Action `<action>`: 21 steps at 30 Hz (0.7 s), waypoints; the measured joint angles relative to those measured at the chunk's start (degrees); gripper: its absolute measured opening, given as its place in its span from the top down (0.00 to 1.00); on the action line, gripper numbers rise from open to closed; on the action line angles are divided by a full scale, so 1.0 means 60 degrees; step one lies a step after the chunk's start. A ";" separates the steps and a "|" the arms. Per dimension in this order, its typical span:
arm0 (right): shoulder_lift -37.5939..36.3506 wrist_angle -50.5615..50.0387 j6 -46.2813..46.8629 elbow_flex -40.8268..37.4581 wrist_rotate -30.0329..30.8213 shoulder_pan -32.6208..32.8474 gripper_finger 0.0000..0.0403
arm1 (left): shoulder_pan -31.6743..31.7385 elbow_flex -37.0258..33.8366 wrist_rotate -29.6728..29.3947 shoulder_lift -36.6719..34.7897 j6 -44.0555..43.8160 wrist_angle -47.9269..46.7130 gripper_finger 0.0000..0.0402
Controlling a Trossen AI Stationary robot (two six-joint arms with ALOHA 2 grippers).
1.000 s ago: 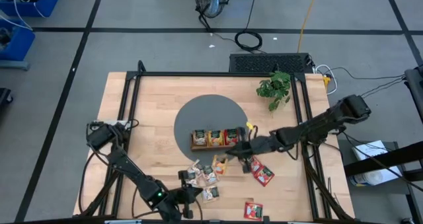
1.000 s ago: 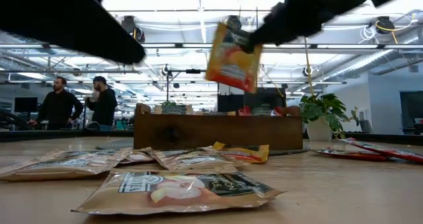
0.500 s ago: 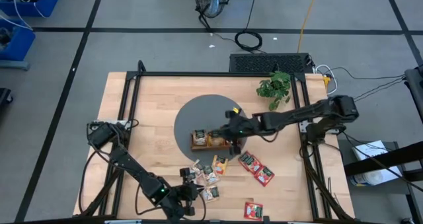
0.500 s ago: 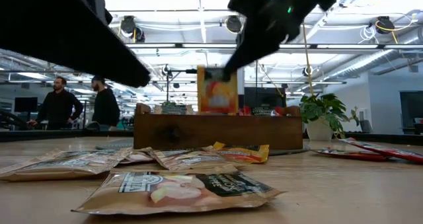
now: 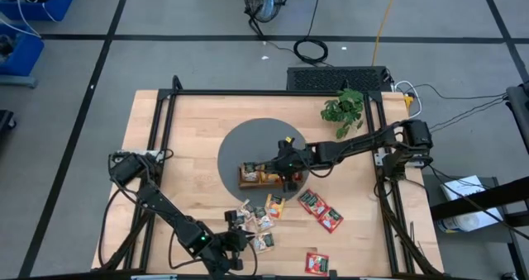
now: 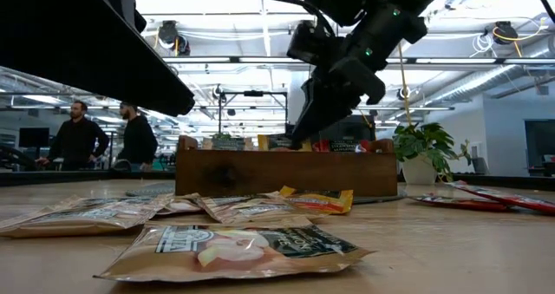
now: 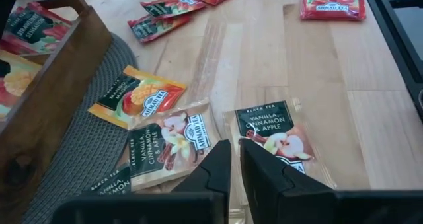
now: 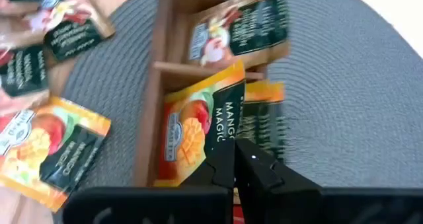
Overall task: Pick & Place Tea
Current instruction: Put the top yellow tea bag into the middle section of the wooden organizer, then put the brown tea bag into the left section of the wooden organizer
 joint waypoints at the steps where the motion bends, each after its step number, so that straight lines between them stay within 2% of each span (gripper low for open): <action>1: 0.0010 -0.0027 -0.0053 0.0000 0.0000 0.0007 1.00 | 0.0000 0.0000 0.0020 0.0000 0.0000 0.0001 0.90; 6: -0.0037 -0.0079 -0.0071 0.0000 0.0015 0.0109 0.93 | 0.0000 0.0000 0.0038 0.0000 0.0000 0.0000 0.90; 15: -0.0365 0.0402 -0.0063 -0.0004 0.0018 0.0127 0.69 | 0.0000 0.0007 0.0211 0.0000 -0.0071 0.0122 0.90; 18: -0.0644 0.0391 -0.0057 -0.0004 0.0015 0.0146 0.64 | 0.0000 0.0015 0.0490 0.0000 -0.0428 -0.0089 0.90; 21: -0.1015 0.0343 0.0392 -0.0004 -0.0127 0.0160 0.61 | -0.0077 0.0015 0.0610 -0.0141 -0.1586 -0.0976 0.90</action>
